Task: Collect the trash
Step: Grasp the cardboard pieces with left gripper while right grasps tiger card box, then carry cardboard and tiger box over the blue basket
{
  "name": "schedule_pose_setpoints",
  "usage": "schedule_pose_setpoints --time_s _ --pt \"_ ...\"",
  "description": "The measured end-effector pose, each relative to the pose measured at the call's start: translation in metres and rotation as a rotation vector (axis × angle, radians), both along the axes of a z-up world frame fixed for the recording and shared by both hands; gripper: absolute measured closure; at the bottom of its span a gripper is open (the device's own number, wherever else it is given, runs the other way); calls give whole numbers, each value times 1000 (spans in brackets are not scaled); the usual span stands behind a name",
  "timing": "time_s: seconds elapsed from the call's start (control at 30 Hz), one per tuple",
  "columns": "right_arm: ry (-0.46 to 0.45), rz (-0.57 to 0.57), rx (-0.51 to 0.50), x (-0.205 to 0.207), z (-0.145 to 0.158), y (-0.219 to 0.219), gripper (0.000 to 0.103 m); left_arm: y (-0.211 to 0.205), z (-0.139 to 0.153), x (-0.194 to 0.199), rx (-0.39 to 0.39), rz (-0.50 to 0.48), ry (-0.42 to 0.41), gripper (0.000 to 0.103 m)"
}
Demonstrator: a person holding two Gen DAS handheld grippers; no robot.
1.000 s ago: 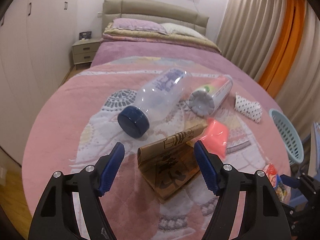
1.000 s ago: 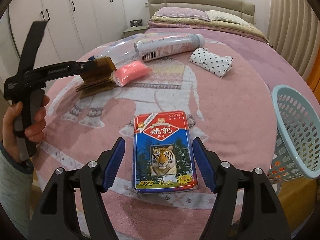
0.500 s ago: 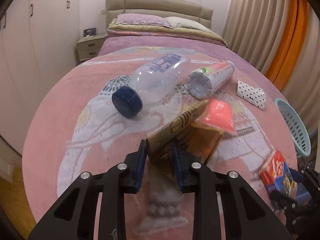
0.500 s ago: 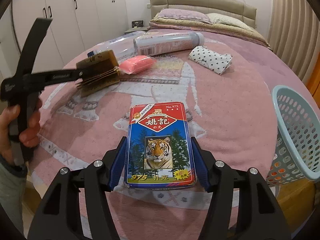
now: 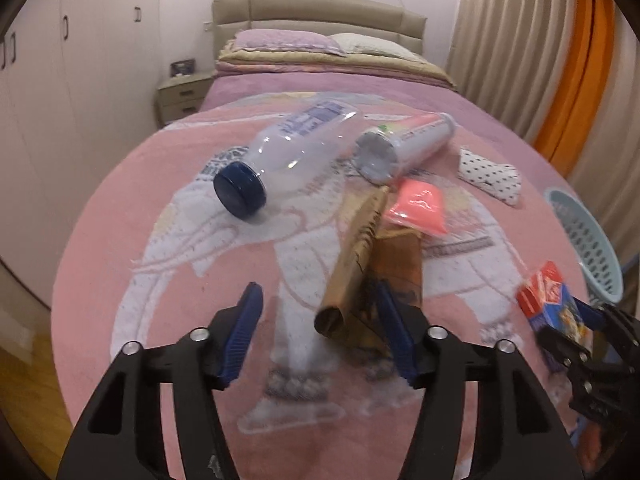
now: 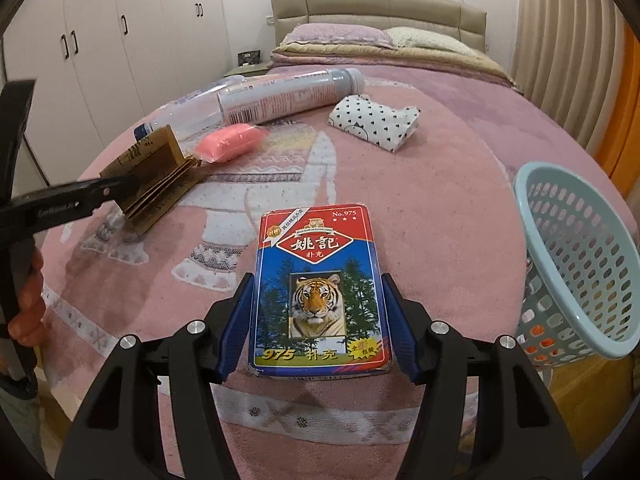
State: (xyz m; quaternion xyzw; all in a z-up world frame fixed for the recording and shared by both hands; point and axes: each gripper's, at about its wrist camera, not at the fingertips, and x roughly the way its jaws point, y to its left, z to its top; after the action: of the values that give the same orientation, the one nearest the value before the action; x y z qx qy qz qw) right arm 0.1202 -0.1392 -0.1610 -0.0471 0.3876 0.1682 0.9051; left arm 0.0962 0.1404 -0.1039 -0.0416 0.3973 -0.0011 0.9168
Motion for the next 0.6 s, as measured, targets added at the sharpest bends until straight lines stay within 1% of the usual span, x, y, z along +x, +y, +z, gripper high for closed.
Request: schedule_pose_setpoints --time_s 0.17,0.23,0.3,0.4,0.43,0.6 --pt "8 -2 12 1 -1 -1 44 -7 1 10 45 10 0 44" --pt "11 -1 18 1 -1 -1 44 -9 -1 13 55 16 7 53" --pt "13 4 20 1 0 -2 44 -11 -3 15 61 15 21 76" --pt "-2 23 33 -1 3 -3 45 -12 -5 12 54 24 24 94" --pt "-8 25 38 -2 4 -3 45 -12 -4 8 47 26 16 97" --pt "-36 37 60 -6 14 -5 46 -10 8 -10 35 51 -34 99"
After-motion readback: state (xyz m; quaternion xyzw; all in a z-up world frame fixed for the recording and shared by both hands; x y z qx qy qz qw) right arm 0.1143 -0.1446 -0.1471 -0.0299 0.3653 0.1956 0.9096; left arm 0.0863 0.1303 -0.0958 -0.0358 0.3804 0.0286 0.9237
